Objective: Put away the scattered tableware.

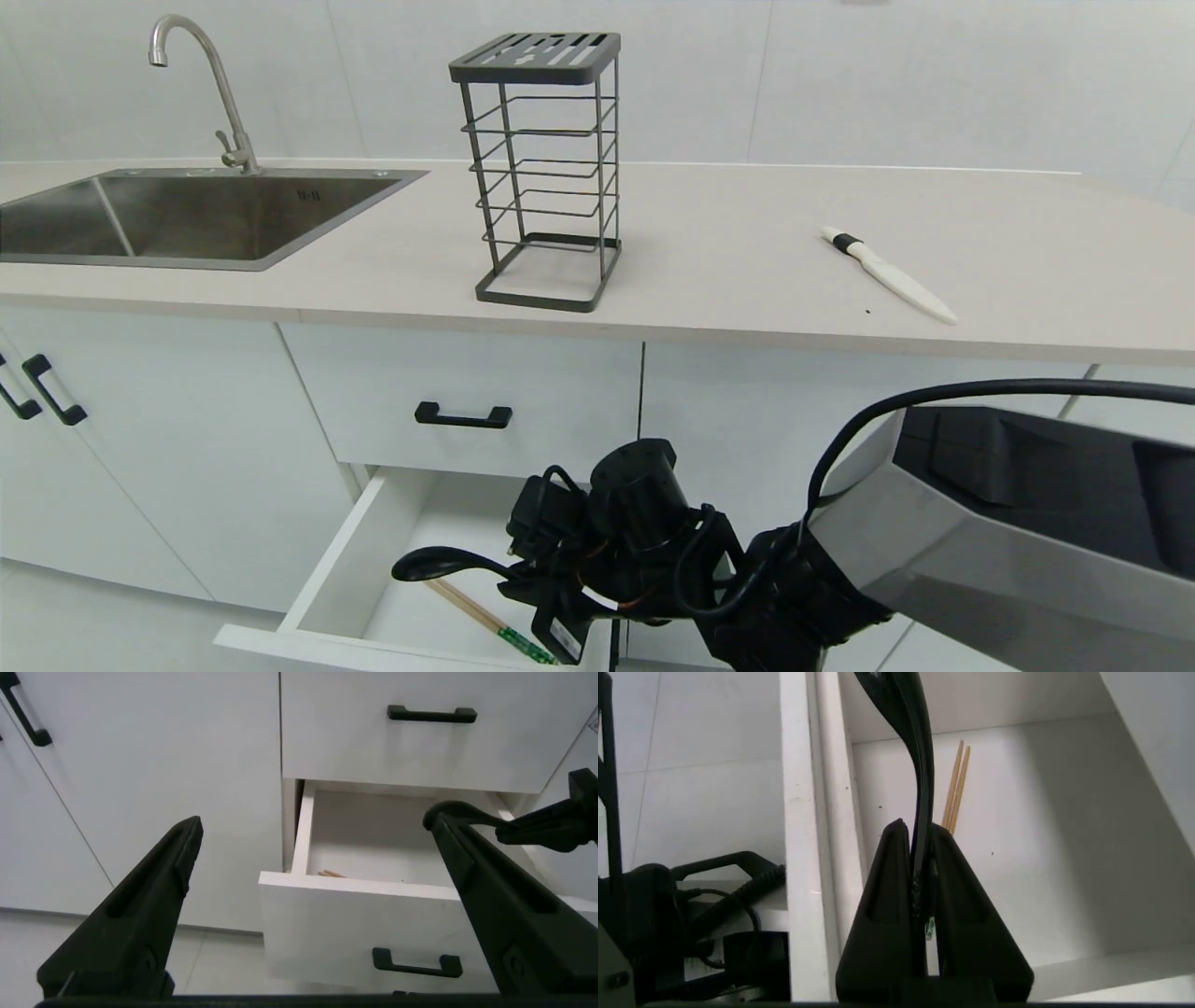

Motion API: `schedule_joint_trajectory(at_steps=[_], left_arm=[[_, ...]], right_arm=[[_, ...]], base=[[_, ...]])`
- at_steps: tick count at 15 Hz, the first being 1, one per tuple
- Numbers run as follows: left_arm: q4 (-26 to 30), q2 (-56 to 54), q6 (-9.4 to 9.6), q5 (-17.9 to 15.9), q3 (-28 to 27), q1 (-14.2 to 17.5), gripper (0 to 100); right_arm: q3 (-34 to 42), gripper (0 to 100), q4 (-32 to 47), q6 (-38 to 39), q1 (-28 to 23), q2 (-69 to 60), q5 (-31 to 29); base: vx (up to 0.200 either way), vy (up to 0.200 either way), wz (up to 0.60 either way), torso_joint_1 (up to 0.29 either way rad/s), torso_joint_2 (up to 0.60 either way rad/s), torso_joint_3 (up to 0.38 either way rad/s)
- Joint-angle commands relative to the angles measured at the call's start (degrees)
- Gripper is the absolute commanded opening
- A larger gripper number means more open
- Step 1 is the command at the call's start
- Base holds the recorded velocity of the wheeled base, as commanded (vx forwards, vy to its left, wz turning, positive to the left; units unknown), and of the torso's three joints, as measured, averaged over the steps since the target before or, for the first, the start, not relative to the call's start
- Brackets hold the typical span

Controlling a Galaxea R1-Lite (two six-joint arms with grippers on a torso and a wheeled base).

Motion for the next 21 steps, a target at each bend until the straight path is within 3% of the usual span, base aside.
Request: schedule_joint_trajectory(at_steps=[1,12,21], left_arm=[[0.0,0.1,0.00,0.0,0.0,0.0,100],[0.0,0.1,0.00,0.0,0.0,0.0,100],[0.0,0.1,0.00,0.0,0.0,0.0,100]], right_arm=[[-2.5,0,0.8,0.0,-0.2,1.8,-0.1],[-17.6,0,5.6,0.1,-1.5,12.7,-0.7],[-23.0,0,10.3,0.0,-1.6,16.7,-2.8]], base=[[0.000,0.000,0.00,0.000,0.00,0.000],[0.000,0.000,0.00,0.000,0.00,0.000],[0.000,0.000,0.00,0.000,0.00,0.000]])
